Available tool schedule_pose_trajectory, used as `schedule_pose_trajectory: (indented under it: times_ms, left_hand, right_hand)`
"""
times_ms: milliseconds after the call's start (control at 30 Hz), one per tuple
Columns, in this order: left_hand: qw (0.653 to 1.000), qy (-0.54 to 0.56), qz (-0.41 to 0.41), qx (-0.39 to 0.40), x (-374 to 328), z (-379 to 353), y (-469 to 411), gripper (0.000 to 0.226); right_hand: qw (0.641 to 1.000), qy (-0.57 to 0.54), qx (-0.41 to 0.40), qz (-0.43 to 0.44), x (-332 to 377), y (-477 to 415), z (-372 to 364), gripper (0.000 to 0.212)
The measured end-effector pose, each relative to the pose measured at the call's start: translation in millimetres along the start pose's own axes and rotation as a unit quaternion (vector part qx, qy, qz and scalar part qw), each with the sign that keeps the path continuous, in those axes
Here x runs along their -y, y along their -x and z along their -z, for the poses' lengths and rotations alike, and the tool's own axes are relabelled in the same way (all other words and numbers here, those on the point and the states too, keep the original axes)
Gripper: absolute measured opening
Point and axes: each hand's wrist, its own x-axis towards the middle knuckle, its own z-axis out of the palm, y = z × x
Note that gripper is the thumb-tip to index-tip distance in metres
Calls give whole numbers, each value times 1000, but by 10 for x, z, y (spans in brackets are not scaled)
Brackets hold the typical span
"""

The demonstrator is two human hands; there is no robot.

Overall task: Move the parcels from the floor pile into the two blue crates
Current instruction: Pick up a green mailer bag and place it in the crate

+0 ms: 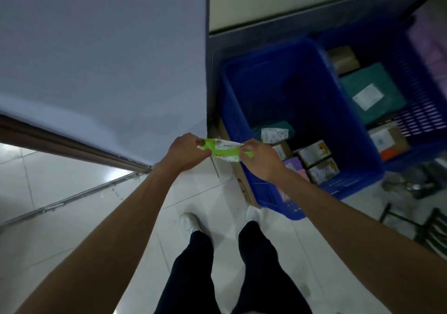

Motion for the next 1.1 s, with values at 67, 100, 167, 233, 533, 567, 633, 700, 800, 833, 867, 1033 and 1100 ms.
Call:
schedule_pose_trajectory:
  times_ms: [67,100,167,233,533,567,633,700,800,833,867,1033,1100]
  left_hand:
    - [999,31,-13,-6,-215,182,111,47]
    - [998,53,-19,-5,-315,269,162,43]
    - [992,125,-32,-9,-489,431,241,29]
    - [979,198,-52,-13,-659,573,321,15]
    - [922,355,-85,129,-1072,806,573,45]
    - [920,345,-88,163,-1120,776,612,46]
    - [915,342,-89,196,-1216,715,657,44]
    - [909,358,-92,192,-1328,666,676,40]
    - [909,362,-105,177,-1530,599,688,37]
    - [910,364,-104,169,-1597,576,684,38]
    - [911,365,-103,159,-1665,545,669,39]
    - [930,346,-116,42,-2035,232,573,33]
    - [948,267,-163,-62,-2228,28,530,23]
  right_hand:
    - [998,-54,-14,-28,95,158,293,31]
    - [995,-84,-27,-43,132,232,413,32]
    - [986,-138,-63,-63,185,367,630,31]
    - [980,-168,-86,-65,243,507,827,29]
    - [878,-444,-170,-52,508,1106,1511,20]
    - [863,-468,-182,-50,515,1165,1575,21]
    - [835,-512,-196,-47,508,1257,1690,21]
    - [818,-535,-204,-45,458,1319,1786,21]
    - [806,-551,-212,-49,331,1369,1899,21]
    - [803,-556,-211,-51,277,1368,1929,22]
    - [798,-563,-209,-54,211,1354,1961,23]
    - [793,-567,-192,-110,-346,1183,2131,25]
    - [805,-548,-183,-132,-677,1102,2190,20]
